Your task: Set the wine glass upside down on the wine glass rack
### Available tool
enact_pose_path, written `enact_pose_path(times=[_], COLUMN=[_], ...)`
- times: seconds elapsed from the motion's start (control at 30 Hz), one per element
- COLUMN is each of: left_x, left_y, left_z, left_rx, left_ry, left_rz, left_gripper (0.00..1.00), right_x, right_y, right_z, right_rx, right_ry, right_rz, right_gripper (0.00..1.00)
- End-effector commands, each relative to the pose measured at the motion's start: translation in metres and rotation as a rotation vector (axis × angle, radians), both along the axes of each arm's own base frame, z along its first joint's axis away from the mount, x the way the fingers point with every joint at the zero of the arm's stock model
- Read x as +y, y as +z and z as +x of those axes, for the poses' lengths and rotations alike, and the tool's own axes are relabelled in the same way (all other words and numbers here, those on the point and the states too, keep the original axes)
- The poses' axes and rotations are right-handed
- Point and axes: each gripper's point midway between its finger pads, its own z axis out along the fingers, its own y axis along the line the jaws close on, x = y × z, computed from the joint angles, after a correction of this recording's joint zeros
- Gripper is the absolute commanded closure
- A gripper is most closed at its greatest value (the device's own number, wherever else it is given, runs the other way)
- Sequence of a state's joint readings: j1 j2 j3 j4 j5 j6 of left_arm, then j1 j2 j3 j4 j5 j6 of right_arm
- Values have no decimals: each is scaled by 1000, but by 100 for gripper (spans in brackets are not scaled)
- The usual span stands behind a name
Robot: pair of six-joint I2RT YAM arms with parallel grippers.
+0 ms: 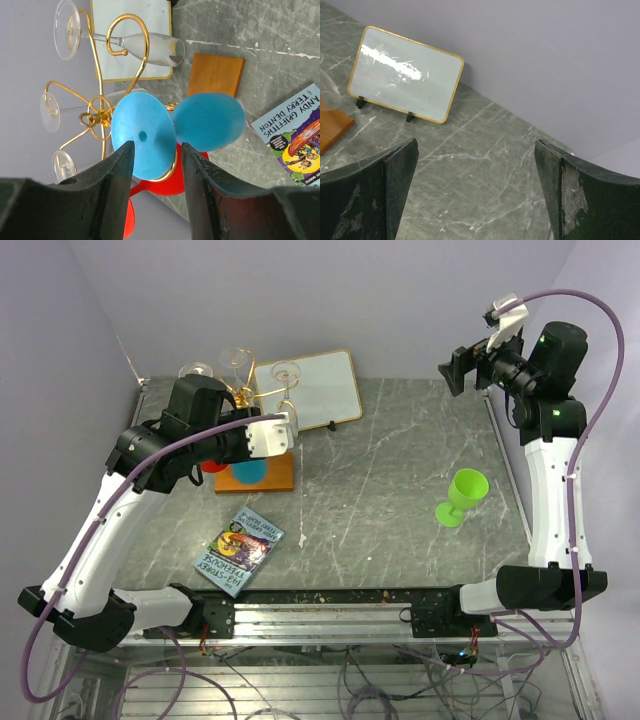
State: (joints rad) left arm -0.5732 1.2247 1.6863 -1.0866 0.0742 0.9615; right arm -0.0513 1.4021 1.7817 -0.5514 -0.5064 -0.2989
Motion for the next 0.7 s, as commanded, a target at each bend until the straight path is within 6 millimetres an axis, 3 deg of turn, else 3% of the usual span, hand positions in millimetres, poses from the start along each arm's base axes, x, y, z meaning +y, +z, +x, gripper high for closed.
enact_pose_path(times=[0.0,0.33,0.5,0.67], left_x=[-2,-12,-10,-3], left_y=[14,24,41,50], left_z=[-7,-30,-27,-16], left_rx=[-13,48,22,-11], left_ry=[-9,-65,1,95], left_rz=[-48,-141,-218,-260], left_gripper=[47,42,30,18], right_x=[-10,-45,-77,-106], right_y=[4,-32,-69,-126], right_z=[-7,-30,-58,-91], right_rx=[-22,63,178,343], right_ry=[-33,-186,-312,-411], right_rz=[-49,-197,-219,-162], right_gripper=[0,0,0,1])
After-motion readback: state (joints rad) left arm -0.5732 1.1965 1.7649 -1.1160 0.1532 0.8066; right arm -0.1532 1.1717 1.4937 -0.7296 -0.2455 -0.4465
